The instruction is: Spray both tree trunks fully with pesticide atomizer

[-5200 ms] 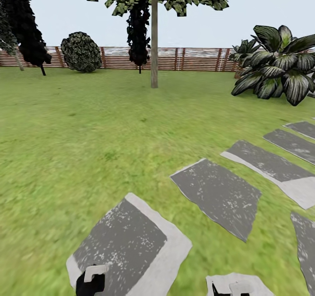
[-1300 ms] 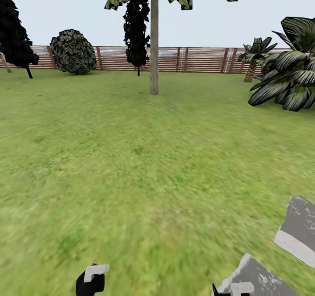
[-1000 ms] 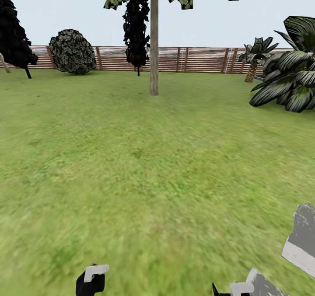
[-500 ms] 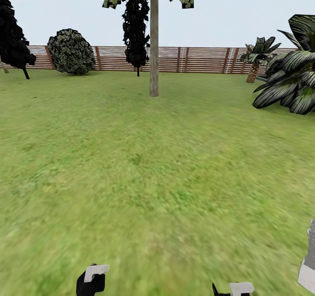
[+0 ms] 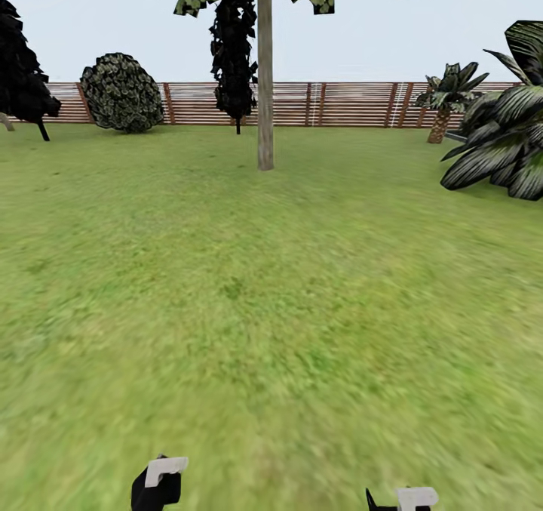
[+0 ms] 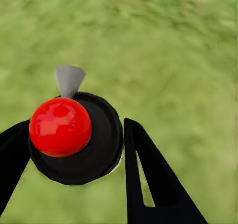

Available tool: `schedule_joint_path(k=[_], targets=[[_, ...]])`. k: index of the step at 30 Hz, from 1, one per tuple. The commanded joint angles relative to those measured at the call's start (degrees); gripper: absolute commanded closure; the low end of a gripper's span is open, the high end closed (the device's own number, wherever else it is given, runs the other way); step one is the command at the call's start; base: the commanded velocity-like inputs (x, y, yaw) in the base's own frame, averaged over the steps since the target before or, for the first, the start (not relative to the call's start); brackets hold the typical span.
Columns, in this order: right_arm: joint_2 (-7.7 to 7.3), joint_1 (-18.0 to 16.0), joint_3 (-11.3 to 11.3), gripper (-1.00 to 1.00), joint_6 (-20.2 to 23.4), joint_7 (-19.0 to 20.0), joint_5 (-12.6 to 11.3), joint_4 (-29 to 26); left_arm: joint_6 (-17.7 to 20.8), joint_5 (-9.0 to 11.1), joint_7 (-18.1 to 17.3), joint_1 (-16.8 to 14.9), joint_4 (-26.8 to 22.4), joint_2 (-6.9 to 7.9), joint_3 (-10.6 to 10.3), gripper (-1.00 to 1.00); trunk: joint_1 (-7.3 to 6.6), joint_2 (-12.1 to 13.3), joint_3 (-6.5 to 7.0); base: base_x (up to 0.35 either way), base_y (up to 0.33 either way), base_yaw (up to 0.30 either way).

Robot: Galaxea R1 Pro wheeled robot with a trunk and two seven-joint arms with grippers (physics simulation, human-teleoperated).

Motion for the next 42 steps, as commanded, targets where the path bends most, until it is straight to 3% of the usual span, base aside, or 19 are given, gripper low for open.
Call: schedule_joint_path(k=[1,42], targets=[[0.02,0.0,0.0,-1.00,0.0,0.0,0.0,0.0,0.0,0.0,0.0,0.0,0.0,-0.01,0.0,1.00,0.00,0.0,0.00,0.341,0.000,0.000],[0.04,0.0,0.0,-1.00,0.0,0.1,0.0,0.0,0.0,0.0,0.0,0.0,0.0,-0.12,0.0,1.00,0.00,0.0,0.00,0.341,0.000,0.000]])
